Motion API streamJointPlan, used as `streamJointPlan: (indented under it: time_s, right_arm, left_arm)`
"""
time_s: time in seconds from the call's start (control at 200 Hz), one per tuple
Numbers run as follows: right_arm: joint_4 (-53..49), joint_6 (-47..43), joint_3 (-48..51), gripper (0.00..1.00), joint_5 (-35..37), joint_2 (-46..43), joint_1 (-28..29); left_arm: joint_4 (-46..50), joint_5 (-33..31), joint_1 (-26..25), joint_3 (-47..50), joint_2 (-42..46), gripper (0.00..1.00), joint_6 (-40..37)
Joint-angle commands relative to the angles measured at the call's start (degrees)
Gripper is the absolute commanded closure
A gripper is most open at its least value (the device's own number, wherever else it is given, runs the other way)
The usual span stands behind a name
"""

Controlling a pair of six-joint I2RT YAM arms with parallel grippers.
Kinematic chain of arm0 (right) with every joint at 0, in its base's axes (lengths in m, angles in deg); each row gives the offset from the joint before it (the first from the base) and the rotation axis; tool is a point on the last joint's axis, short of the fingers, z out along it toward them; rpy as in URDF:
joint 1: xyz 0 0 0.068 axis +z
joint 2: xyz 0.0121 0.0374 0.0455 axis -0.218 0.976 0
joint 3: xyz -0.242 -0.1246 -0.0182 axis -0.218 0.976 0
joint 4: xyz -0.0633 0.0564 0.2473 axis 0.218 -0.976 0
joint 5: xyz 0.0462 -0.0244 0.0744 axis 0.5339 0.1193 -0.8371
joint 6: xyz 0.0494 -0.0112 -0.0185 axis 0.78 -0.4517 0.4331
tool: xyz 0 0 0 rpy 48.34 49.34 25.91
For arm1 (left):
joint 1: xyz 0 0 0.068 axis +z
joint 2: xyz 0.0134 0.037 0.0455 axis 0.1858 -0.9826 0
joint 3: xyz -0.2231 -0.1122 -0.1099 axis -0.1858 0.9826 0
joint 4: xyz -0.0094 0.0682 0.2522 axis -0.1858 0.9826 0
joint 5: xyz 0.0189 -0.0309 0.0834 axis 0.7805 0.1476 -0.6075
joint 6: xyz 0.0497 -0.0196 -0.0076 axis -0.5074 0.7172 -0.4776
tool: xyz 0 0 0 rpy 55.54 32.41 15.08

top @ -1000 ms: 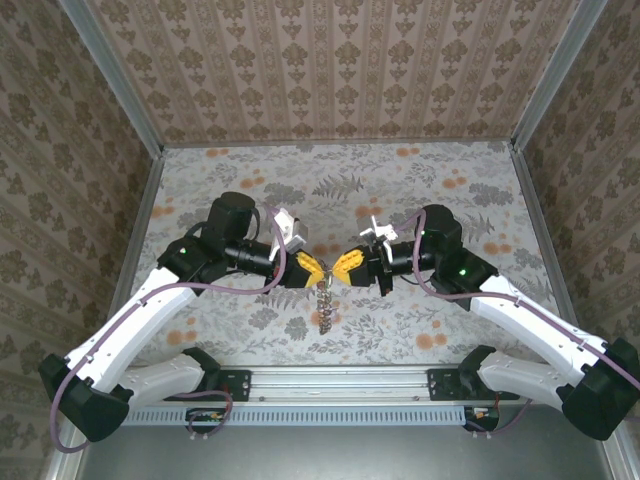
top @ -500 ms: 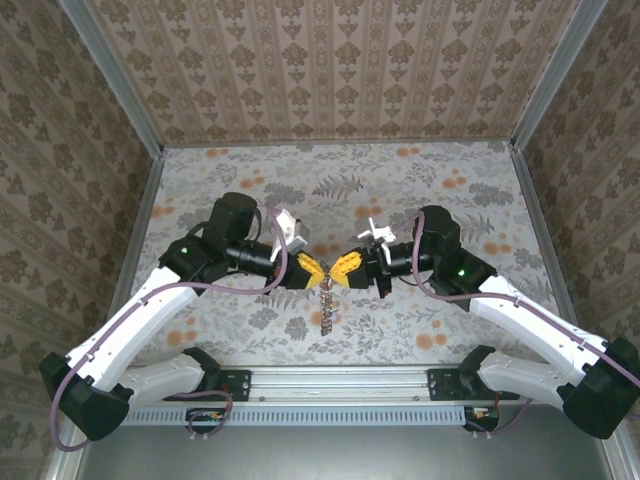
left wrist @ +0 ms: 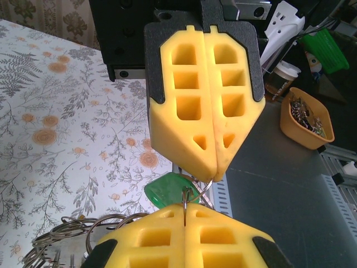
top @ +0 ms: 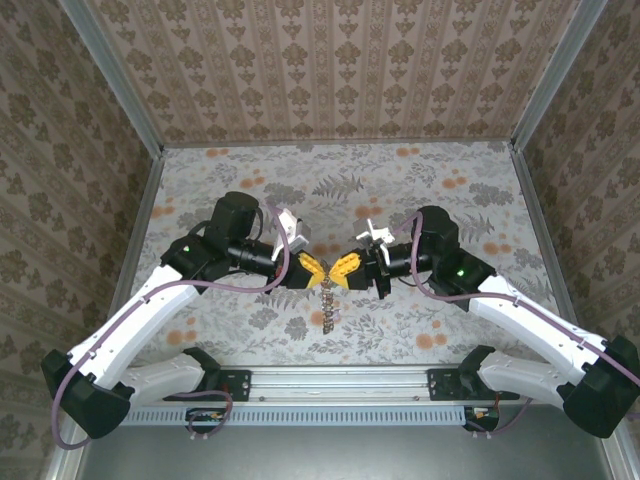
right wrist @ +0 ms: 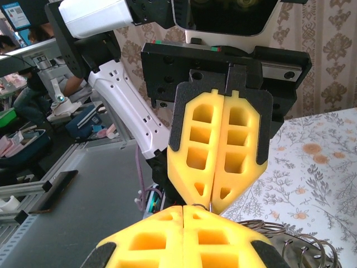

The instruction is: Put the keys on the keyring

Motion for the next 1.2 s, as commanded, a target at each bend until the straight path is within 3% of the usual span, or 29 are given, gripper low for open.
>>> streamJointPlan:
  time_s: [0.0,0.72,0.89,1.01,1.095,1.195]
  right_arm:
    - [-1.8,-1.9,-1.8,1.0,-0.9,-0.6,0.8]
    - [-1.3,-3.5,1.4,1.0,5.7,-2.6,1.2]
    - [-0.8,-2.7,1.9,0.85,6.7,-3.8,1.2]
    - [-1.9,-2.1,1.8,0.71,10.7,-6.5,1.1]
    - [-2.8,-1.7,1.3,0.66,13.5,-7.8,0.8]
    - [-0.2,0.5,1.0,0.52,14.7,-7.8,0.7]
  left_arm:
    - [-1.8,1.3,0.4,-2.0,0.5,1.0,0.6]
    - [-9.1,2.8,2.4,0.5,4.1,1.0,4.8]
    - [-10.1,2.6,2.1,1.0,4.3,1.0,5.2]
    - [-10.5,1.6,1.7,1.6,4.9,1.0,5.3]
    - [-10.8,0.7,1.3,2.0,5.6,1.0,5.3]
    - [-10.5,-1.4,0.1,2.3,5.8,1.0,4.7]
